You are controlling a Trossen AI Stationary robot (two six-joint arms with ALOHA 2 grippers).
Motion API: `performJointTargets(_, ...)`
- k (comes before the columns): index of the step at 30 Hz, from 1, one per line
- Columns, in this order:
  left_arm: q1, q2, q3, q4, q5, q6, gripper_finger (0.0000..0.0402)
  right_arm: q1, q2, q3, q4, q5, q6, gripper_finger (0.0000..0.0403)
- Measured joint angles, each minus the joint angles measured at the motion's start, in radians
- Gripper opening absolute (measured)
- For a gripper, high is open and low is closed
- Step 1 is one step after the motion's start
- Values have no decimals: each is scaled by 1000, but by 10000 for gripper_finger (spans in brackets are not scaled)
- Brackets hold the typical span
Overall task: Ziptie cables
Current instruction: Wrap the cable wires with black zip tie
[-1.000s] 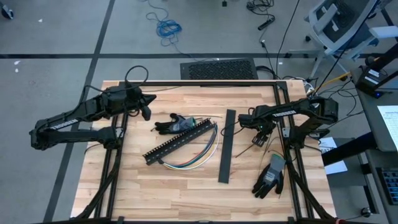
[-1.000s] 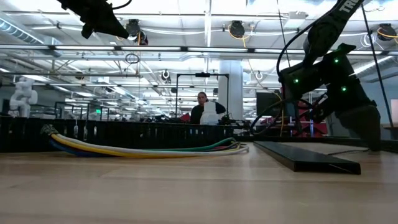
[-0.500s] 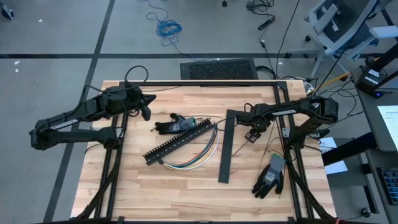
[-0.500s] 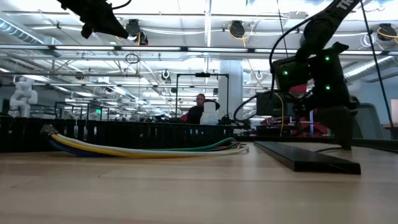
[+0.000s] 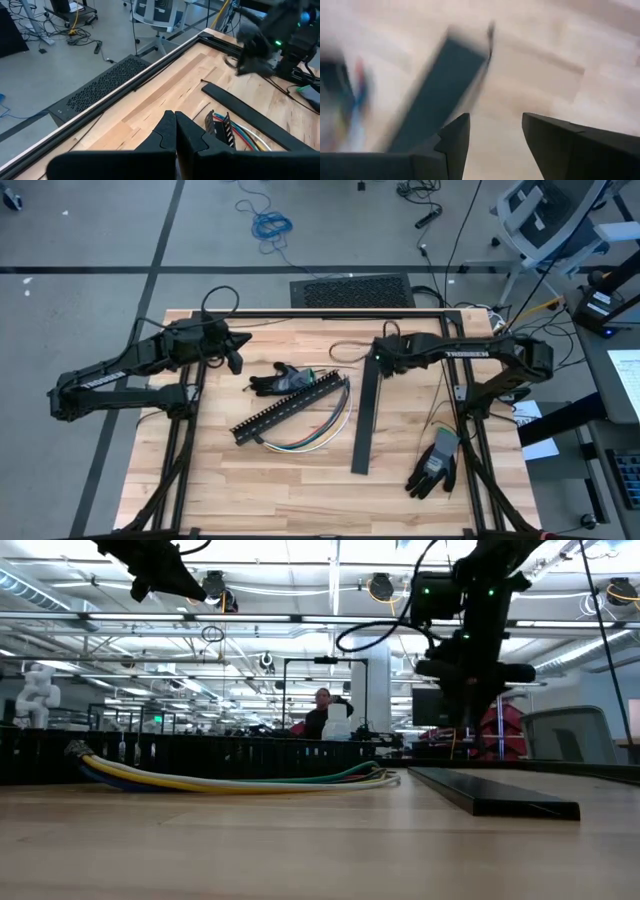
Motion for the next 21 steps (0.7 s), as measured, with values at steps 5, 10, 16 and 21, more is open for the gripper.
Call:
performJointTargets(5,0,-1,0,-7,0,1,0,-49,32,-91,318,-3,205,176)
performJointTargets(10,0,-6,0,-43,0,2,0,-58,103,-123,354,-47,300,176)
performJointTargets(16,0,-11,0,-89,0,3,0,-51,127,-122,307,-47,311,176)
performJointTargets(21,0,-11,0,-98,0,41,0,-50,128,-122,289,-43,303,166)
